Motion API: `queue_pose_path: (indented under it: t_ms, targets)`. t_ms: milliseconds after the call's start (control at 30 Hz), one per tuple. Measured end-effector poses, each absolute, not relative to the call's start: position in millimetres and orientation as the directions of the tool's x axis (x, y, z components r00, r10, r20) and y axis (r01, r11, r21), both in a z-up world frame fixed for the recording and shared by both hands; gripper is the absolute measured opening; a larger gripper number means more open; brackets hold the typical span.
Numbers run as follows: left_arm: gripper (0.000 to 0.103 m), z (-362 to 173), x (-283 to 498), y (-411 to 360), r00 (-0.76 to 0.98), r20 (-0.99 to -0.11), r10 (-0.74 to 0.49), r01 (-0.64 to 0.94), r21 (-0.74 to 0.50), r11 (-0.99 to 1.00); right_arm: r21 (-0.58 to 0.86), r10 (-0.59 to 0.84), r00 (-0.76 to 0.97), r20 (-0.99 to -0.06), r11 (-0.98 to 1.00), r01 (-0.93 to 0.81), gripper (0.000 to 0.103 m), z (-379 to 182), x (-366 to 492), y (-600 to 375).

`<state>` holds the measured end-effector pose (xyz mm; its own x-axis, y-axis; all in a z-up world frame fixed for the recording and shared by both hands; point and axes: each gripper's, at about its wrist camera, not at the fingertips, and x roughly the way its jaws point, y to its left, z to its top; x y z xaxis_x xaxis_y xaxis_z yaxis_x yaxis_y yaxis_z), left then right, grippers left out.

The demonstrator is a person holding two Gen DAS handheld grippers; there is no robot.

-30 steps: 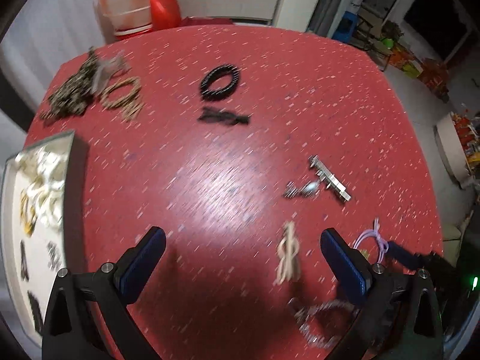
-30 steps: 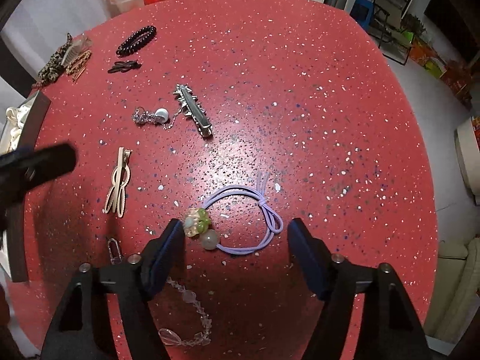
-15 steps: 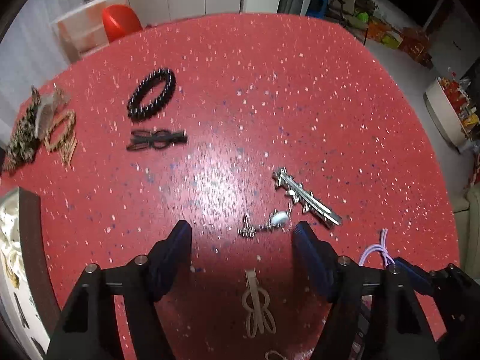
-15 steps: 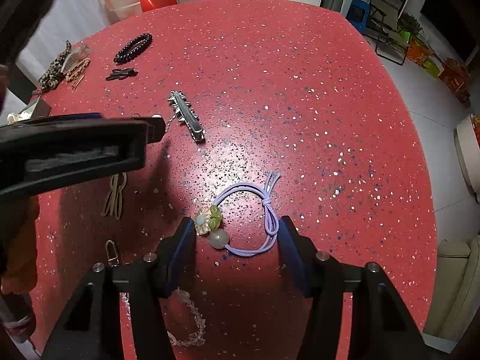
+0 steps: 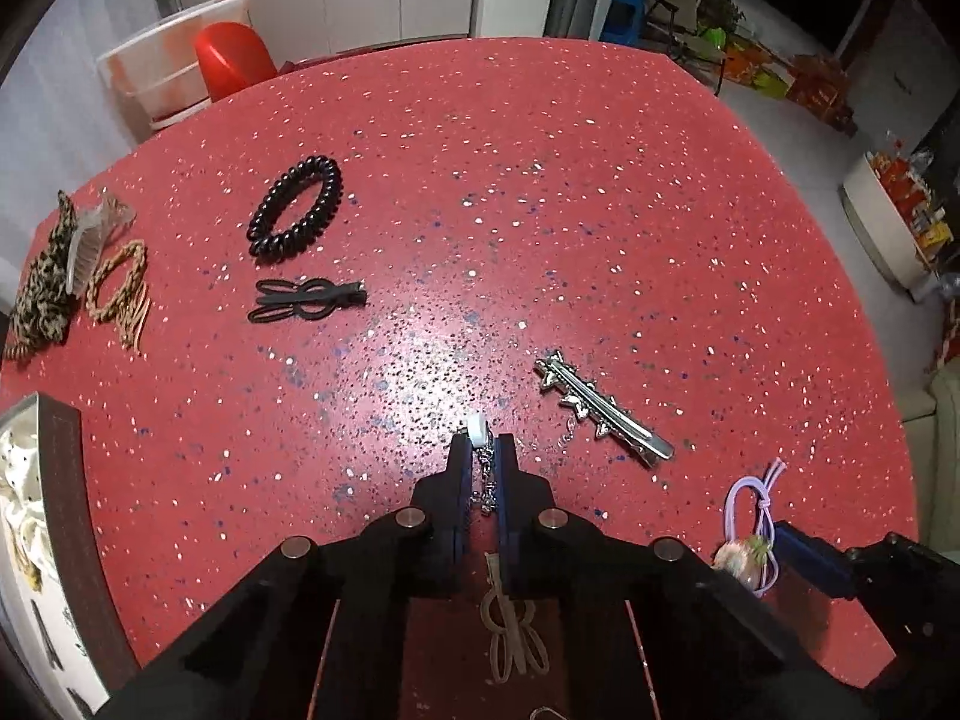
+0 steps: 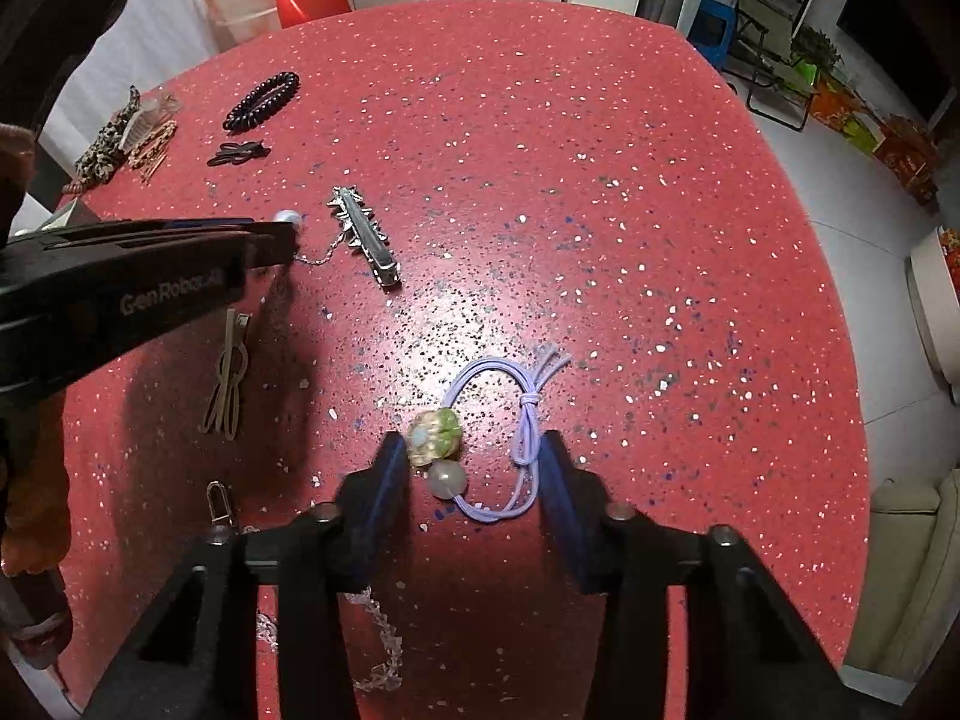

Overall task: Organize jewelry
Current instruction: 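Grasp the silver chain with the left tool while the right grasps the lavender hair tie, then carry the silver chain toward the tray while the right tool carries the lavender hair tie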

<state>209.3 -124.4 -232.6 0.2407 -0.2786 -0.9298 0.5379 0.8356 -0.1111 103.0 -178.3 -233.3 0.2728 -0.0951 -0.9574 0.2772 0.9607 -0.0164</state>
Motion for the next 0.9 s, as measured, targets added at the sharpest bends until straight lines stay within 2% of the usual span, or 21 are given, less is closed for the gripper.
queue_pose_path:
  t_ms: [33, 67, 100, 567, 900]
  targets:
    - [0.008, -232.5, 210.2, -120.0, 0.236, -0.928, -0.287, 0.531, -0.125, 0.838, -0.016, -0.095, 0.273, -0.957, 0.960, 0.279, 0.032, -233.0, 103.3, -179.0]
    - [0.008, -232.2, 210.5, -117.5, 0.234, -0.928, -0.291, 0.526, -0.131, 0.840, -0.011, -0.091, 0.274, -0.957, 0.959, 0.282, 0.019, -232.6, 104.0, -180.3]
    - [0.008, -231.8, 210.8, -115.2, 0.233, -0.927, -0.294, 0.522, -0.136, 0.842, -0.006, -0.088, 0.272, -0.958, 0.958, 0.287, 0.015, -232.3, 104.5, -181.7]
    - [0.008, -196.9, 196.2, -82.9, 0.245, -0.904, -0.351, 0.509, -0.188, 0.840, 0.163, 0.054, 0.306, -0.950, 0.926, 0.342, 0.014, -211.3, 94.6, -201.4]
    - [0.008, -171.2, 170.9, -58.2, 0.246, -0.900, -0.359, 0.504, -0.197, 0.841, 0.206, 0.091, 0.313, -0.946, 0.910, 0.360, 0.014, -192.5, 91.0, -206.3]
